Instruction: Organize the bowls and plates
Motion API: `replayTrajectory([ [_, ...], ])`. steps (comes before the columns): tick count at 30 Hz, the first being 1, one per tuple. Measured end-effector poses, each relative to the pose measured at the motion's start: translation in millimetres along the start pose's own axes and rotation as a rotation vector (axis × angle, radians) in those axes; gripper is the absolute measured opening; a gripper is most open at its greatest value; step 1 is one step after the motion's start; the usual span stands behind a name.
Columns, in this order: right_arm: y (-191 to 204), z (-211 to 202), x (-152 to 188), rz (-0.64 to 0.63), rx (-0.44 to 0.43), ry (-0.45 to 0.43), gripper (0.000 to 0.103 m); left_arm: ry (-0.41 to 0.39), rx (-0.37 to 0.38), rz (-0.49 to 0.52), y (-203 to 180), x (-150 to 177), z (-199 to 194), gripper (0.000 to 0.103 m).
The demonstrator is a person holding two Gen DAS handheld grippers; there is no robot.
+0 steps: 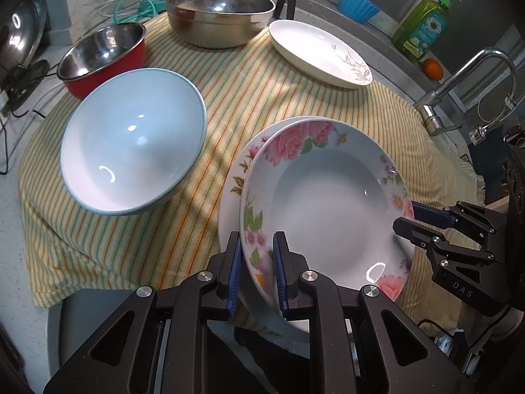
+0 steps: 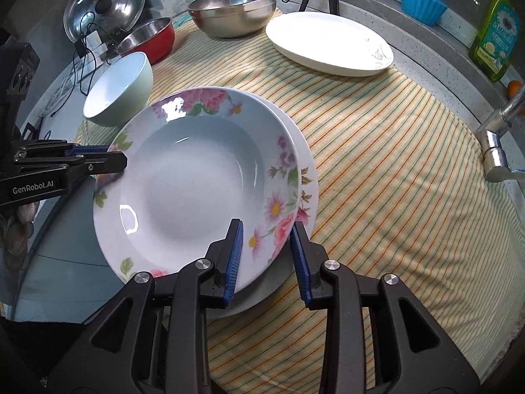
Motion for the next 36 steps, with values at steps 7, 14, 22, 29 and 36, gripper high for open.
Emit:
replayTrajectory([
  [7,3,1,1,-0.015,0.012,0.003,0.038,0.003,-0.012,0.026,-2,0,0,0.017],
  [14,1,-5,1,0.003,-0.003,-0.026,0.043,0.006,-0.009,0.024,-2,0,0,0.02],
  [22,-4,-27,-4,0.033,-0.008,-0.11,0.05,-0.014,-0.001,0.013,1,0,-12,0.02],
  [29,-14,-48,-11,0.105,-0.029,-0.201,0.067,-0.074,0.05,0.024,2,-12,-39,0.02],
  [36,-10,-61,-24,0.149,-0.013,-0.308,0.069,-0.121,0.107,0.076,7,-37,-53,0.02],
])
Point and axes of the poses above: each gripper's, at about its wrist camera, not at the fingertips, and z roughly the way its jaws point, y to its left, x to its underside, the point moved 3 cm from there along z, roughly the way its jaws point, and after that the axes turned 15 degrees about -x, right-handed, at the moved point
